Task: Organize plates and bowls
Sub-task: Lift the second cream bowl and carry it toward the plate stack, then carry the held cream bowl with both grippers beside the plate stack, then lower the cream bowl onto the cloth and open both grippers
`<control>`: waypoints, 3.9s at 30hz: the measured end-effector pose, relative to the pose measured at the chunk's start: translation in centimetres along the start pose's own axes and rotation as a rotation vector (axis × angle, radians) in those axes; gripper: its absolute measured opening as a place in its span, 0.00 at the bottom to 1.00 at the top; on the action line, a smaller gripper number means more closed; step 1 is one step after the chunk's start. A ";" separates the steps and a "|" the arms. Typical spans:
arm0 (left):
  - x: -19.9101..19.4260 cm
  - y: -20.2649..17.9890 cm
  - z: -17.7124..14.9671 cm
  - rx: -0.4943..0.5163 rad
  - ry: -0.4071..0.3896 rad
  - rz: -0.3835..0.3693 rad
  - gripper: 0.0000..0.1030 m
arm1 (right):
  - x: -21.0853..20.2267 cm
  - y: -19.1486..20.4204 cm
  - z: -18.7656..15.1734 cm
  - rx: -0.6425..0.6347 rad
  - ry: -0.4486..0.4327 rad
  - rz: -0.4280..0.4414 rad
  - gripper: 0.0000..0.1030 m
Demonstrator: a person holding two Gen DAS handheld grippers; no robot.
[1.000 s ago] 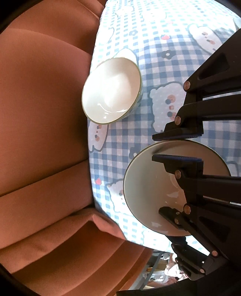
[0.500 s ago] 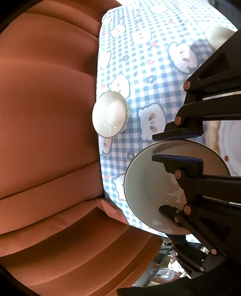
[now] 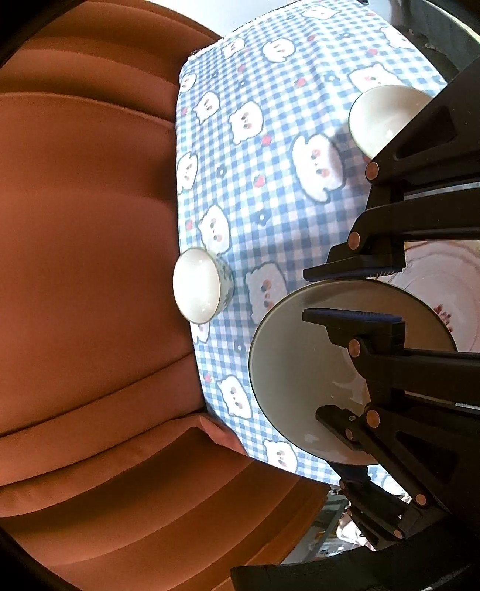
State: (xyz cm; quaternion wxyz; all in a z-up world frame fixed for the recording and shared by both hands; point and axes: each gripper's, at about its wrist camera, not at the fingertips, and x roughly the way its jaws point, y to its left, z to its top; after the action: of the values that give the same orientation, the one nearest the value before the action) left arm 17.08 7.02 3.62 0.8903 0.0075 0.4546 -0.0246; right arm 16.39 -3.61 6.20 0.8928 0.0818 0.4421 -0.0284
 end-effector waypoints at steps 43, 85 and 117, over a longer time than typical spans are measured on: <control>2.4 -19.8 -7.8 -0.048 0.169 0.018 0.23 | 0.6 -22.1 -6.0 -0.051 0.168 0.037 0.17; 4.5 -20.8 -10.2 -0.058 0.207 0.004 0.70 | 3.5 -22.6 -8.1 -0.106 0.216 0.009 0.19; -2.8 -10.8 -4.2 0.062 -0.031 -0.057 0.86 | -3.5 -12.4 -5.1 -0.097 -0.013 -0.047 0.67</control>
State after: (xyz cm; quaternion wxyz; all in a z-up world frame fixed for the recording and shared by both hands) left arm 11.47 -3.48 3.49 0.8956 0.0215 0.4397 -0.0643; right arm 8.74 -15.01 4.45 0.8977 0.0277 0.4389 -0.0285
